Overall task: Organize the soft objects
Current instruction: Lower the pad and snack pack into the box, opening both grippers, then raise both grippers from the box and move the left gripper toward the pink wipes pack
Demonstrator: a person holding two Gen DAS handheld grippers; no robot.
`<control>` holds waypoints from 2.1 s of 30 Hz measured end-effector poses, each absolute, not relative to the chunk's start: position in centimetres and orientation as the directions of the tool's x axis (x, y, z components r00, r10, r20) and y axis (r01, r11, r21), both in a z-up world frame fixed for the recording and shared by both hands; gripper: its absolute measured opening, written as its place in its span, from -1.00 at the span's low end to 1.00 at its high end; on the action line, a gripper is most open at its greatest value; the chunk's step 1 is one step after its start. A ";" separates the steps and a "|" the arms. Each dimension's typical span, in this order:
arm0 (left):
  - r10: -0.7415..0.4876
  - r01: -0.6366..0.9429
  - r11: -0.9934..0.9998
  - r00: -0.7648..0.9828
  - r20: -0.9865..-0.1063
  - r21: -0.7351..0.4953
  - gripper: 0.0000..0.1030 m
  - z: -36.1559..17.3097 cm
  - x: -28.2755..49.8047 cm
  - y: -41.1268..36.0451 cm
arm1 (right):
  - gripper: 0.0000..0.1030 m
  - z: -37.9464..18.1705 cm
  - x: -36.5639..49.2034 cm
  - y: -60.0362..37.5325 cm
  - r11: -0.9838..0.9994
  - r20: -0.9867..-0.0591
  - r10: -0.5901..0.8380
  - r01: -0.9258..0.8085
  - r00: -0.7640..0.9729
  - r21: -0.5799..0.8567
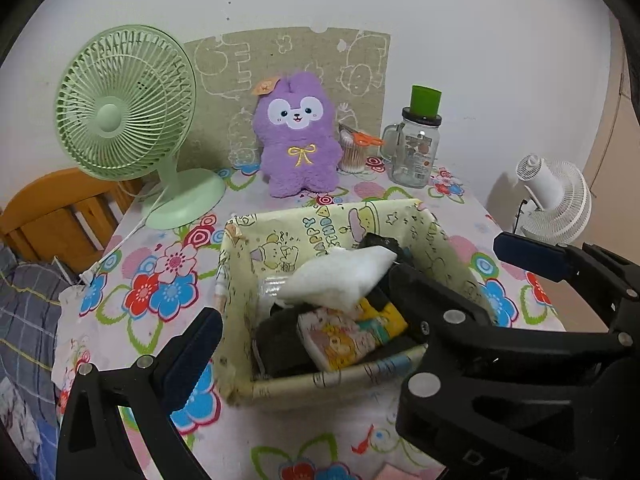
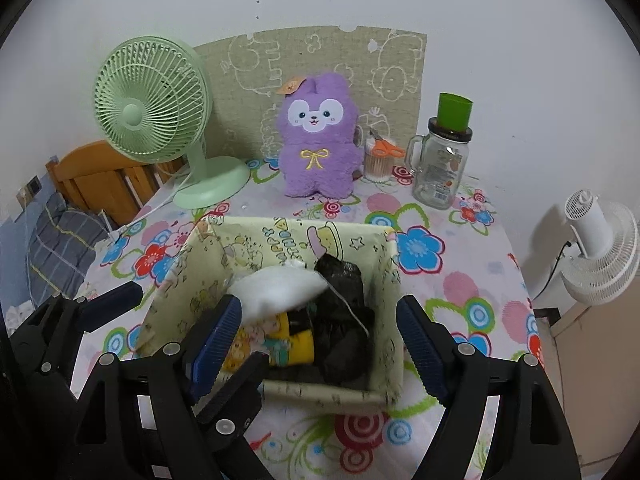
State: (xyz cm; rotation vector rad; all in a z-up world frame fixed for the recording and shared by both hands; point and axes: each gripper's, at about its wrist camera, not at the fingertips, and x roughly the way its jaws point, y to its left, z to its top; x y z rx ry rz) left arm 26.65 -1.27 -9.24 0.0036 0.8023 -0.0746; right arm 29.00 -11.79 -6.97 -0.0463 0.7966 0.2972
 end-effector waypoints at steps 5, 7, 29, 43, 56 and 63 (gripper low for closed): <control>-0.060 0.065 0.998 0.705 -0.707 -0.020 0.99 -8.4 24.5 -1.7 | 0.60 -6.0 26.9 -12.2 0.956 -0.697 0.248 -0.286 0.672 0.065; -0.062 0.067 0.998 0.710 -0.702 -0.020 0.99 -8.0 23.7 -1.9 | 0.60 -5.6 26.1 -12.5 0.957 -0.692 0.249 -0.283 0.678 0.066; -0.075 0.096 0.995 0.755 -0.651 -0.003 1.00 -5.4 15.1 -4.2 | 0.60 -3.2 17.7 -15.2 0.965 -0.651 0.222 -0.260 0.726 0.038; -0.095 0.120 0.993 0.771 -0.630 -0.003 1.00 -5.3 11.1 -5.0 | 0.60 -2.9 13.2 -16.4 0.968 -0.629 0.201 -0.249 0.751 0.013; -0.079 0.128 0.991 0.772 -0.630 0.033 1.00 -7.4 8.9 -5.5 | 0.60 -5.5 11.1 -16.8 0.968 -0.650 0.216 -0.248 0.729 0.044; -0.078 0.136 0.990 0.756 -0.650 0.039 0.99 -9.7 9.1 -5.2 | 0.60 -7.7 10.9 -16.3 0.963 -0.657 0.232 -0.266 0.717 0.049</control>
